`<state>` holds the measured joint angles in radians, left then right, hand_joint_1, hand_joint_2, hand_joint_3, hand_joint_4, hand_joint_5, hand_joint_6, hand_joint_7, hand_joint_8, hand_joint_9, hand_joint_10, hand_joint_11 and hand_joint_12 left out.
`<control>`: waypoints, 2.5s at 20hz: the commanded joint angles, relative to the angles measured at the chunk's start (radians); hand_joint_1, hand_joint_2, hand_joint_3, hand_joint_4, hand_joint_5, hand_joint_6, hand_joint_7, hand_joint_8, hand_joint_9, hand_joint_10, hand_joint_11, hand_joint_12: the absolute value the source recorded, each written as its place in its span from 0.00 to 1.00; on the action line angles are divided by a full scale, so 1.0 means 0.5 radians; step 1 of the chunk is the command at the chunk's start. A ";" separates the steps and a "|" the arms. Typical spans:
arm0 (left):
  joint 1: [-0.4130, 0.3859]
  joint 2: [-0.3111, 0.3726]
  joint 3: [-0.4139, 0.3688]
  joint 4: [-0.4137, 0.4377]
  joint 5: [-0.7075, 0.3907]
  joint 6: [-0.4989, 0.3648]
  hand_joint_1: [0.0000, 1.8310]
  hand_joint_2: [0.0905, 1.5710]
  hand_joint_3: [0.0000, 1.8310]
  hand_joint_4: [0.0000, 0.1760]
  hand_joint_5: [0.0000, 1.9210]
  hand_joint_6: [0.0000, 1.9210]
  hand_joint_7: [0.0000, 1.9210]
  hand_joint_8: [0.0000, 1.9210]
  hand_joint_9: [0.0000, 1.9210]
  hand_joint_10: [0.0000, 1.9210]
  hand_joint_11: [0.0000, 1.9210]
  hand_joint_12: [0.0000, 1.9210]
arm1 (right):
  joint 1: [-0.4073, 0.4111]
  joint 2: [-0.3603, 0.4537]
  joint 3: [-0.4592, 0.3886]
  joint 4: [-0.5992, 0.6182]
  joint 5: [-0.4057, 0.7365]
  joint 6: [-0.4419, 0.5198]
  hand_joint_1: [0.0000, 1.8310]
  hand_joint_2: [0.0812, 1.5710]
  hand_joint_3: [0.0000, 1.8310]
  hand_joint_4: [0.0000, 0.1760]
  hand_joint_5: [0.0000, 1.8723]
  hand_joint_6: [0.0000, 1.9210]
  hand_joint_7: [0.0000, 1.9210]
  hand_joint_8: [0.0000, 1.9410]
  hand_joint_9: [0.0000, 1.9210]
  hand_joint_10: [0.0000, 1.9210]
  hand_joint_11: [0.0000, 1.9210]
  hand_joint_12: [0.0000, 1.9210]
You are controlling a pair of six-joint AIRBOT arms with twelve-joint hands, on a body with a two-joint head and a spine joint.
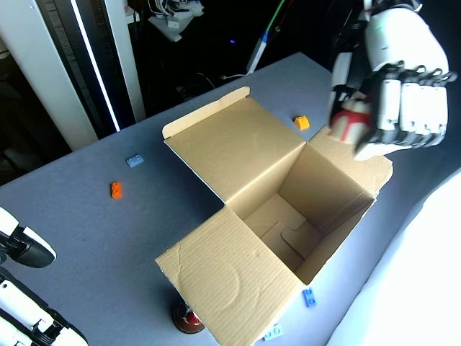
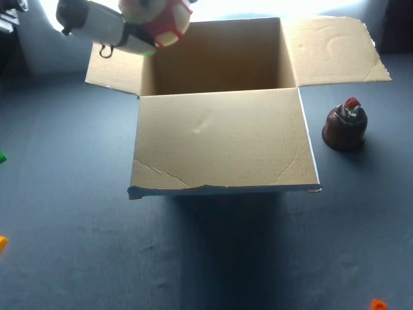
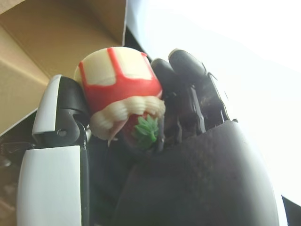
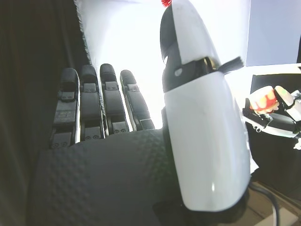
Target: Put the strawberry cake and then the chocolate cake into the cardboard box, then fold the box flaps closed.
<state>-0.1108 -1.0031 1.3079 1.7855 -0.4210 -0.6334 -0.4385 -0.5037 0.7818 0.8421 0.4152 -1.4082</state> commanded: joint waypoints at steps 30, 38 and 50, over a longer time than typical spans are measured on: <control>0.269 -0.471 0.329 -0.302 -0.105 1.252 0.57 0.78 0.00 0.07 0.16 0.49 0.11 0.78 0.14 0.80 0.12 0.93 | 0.027 0.006 0.005 -0.034 0.236 -0.003 0.50 0.66 0.00 0.00 0.02 0.00 0.06 0.00 0.07 0.00 0.00 0.24; 0.305 -0.493 0.335 -0.302 -0.074 1.298 0.56 0.77 0.00 0.00 0.18 0.41 0.09 0.77 0.11 0.82 0.11 0.92 | 0.026 0.006 0.005 -0.034 0.238 -0.004 0.51 0.65 0.00 0.00 0.02 0.00 0.07 0.00 0.06 0.00 0.00 0.18; 0.302 -0.492 0.328 -0.289 -0.090 1.298 0.37 0.59 0.00 0.22 0.12 0.00 0.20 0.00 0.22 0.01 0.01 0.55 | 0.026 0.006 0.005 -0.034 0.247 -0.007 0.51 0.64 0.00 0.00 0.02 0.00 0.06 0.00 0.07 0.00 0.00 0.21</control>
<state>0.0509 -1.2560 1.4712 1.6814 -0.4541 0.0128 -0.4385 -0.5137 0.7795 0.8417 0.4301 -1.4113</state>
